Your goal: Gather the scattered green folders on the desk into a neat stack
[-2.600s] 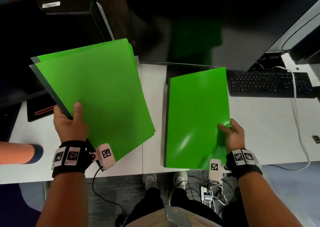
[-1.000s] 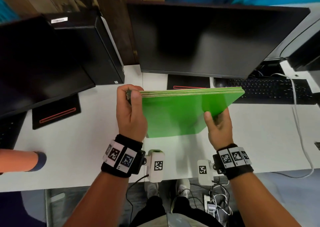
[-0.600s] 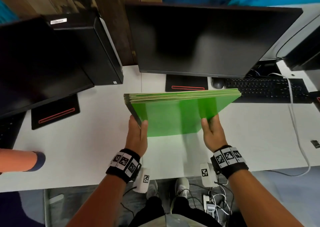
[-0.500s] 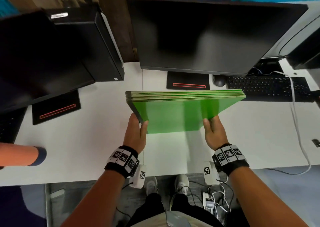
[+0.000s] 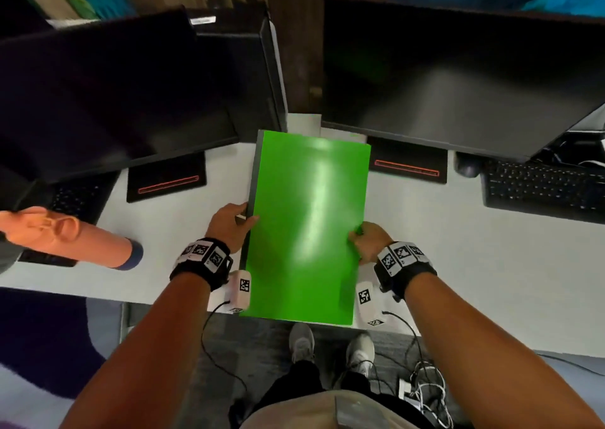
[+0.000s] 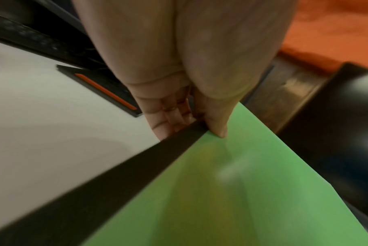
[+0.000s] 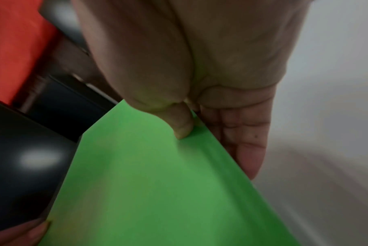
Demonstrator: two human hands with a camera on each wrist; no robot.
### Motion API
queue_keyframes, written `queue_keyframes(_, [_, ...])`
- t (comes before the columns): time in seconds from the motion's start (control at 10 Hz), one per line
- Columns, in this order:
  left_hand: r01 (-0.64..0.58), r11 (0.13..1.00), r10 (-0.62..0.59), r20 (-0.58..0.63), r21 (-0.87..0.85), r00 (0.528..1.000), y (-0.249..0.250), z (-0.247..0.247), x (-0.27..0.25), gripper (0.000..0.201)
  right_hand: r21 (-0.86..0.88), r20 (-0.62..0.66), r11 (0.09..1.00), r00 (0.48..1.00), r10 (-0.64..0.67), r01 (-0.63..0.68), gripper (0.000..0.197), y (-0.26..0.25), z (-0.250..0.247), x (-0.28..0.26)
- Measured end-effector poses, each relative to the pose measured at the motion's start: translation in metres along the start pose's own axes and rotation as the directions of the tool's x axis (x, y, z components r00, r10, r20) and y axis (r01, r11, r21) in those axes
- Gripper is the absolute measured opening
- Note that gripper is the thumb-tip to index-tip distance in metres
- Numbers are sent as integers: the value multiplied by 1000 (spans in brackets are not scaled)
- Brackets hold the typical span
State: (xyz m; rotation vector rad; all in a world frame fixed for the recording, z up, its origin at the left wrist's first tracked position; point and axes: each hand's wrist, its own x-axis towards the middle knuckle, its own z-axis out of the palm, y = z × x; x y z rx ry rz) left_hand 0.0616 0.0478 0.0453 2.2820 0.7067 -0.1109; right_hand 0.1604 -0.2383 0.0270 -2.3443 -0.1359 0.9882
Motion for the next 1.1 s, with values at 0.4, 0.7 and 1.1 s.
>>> queue_keyframes(0.4, [259, 959, -268, 75, 111, 960, -77, -19, 64, 30, -84, 52, 991, 992, 112, -107, 40, -77, 74, 57])
queue_keyframes(0.7, [253, 960, -260, 48, 122, 964, -103, -11, 80, 29, -133, -65, 966, 975, 213, -220, 60, -94, 99, 76])
queue_keyframes(1.1, [356, 918, -361, -1, 176, 932, -99, 2, 90, 59, -231, -58, 950, 977, 204, -212, 45, -106, 79, 56])
